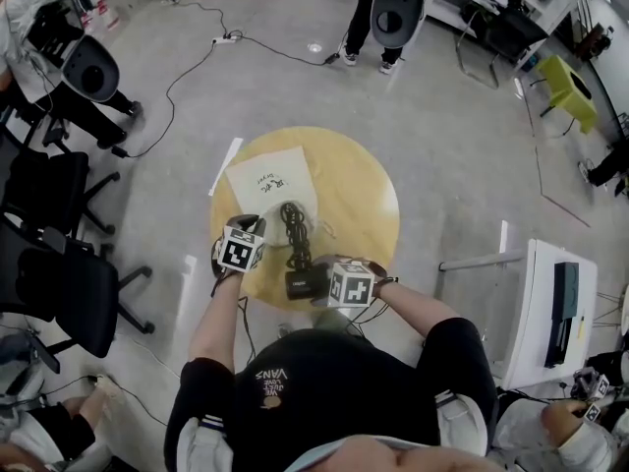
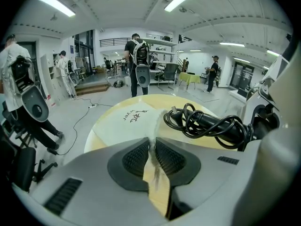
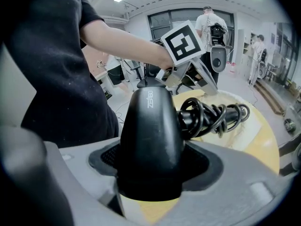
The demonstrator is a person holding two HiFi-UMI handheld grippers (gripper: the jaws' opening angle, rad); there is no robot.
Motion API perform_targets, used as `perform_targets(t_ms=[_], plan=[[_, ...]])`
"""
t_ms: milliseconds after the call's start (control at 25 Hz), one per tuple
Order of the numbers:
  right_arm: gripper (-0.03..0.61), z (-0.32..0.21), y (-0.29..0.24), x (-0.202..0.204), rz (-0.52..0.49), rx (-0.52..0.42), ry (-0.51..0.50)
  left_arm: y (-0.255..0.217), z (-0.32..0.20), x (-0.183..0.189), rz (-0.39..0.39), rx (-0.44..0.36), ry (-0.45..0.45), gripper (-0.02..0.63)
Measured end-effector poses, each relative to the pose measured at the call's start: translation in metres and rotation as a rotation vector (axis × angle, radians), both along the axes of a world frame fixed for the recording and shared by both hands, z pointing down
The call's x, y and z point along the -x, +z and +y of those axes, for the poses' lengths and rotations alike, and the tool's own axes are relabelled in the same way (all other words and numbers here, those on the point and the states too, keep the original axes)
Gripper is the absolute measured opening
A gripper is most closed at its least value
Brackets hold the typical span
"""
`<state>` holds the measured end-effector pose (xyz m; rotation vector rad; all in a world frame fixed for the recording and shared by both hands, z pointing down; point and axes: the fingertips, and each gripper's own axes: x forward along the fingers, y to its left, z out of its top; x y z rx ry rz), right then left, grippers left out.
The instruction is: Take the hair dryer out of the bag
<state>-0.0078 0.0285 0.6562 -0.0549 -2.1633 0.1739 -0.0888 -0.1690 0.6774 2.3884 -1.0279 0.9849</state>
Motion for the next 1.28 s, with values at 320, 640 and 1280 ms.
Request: perform_targets(t_ms=[320, 640, 1280], plan=[[0.350, 0.001, -0.013, 0.004, -0.042, -0.029, 0.049, -0.021, 0.014, 0.004, 0.035, -0.046, -0.013, 0.060], [0.351, -0.003, -0.027, 0.013, -0.084, -0.042, 0.126, -0.045, 0.041, 0.009, 0.109, -0.088, -0.016, 0.058], [0.350, -0.001, -0.059, 0.034, -0.217, -0.070, 0.262, -0.083, 0.106, 0.014, 0.221, -0.140, 0.004, 0.055]])
